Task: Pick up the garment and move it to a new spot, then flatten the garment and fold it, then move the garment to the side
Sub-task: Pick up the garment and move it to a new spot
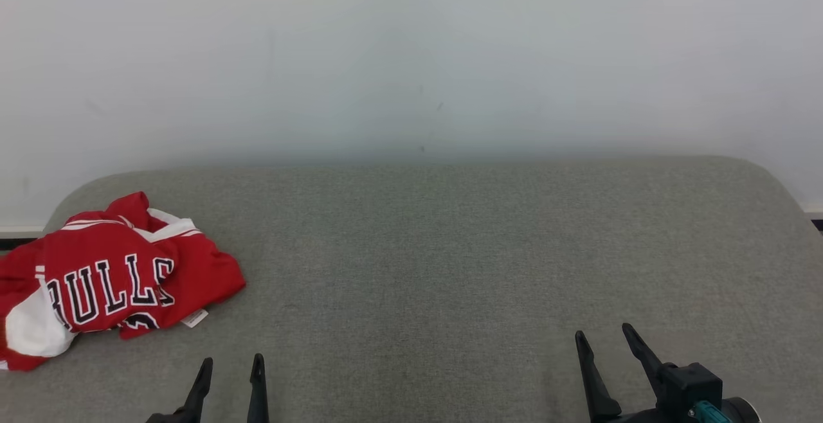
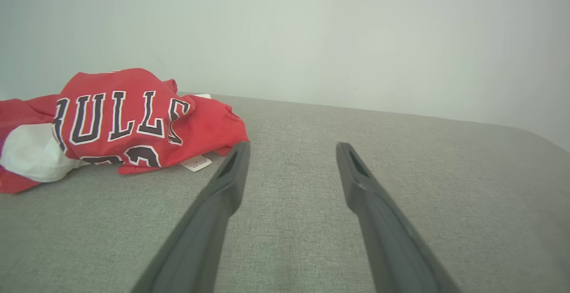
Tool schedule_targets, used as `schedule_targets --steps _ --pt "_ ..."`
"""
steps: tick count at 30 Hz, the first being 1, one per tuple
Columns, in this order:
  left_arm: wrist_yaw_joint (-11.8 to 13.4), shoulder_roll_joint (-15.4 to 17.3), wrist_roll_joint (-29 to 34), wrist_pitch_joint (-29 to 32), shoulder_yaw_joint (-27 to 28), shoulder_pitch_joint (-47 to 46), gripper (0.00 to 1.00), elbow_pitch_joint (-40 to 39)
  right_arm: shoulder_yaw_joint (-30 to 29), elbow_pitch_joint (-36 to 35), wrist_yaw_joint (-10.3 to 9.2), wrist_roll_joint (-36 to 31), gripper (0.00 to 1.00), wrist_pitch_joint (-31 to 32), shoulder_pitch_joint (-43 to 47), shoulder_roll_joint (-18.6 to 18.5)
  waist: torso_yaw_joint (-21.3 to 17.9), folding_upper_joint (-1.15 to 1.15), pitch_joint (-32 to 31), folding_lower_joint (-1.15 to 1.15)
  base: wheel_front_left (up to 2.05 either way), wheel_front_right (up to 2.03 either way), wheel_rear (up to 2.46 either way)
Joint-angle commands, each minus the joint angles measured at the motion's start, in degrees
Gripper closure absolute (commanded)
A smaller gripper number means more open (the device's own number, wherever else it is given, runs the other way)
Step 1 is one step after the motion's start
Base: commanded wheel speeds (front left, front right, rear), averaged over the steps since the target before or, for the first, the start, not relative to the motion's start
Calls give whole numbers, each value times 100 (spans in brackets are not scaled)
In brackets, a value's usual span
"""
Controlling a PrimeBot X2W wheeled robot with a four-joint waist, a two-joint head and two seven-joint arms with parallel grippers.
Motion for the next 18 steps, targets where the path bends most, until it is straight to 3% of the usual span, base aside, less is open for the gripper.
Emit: schedule_targets --steps 1,18 --pt "-5 15 -6 -6 17 -1 0 3 24 -1 -12 44 0 -16 -6 -15 148 0 -7 0 0 0 0" --pt "59 326 30 13 234 234 0 -91 98 254 -12 315 0 -266 90 -12 1981 0 -186 0 0 0 0"
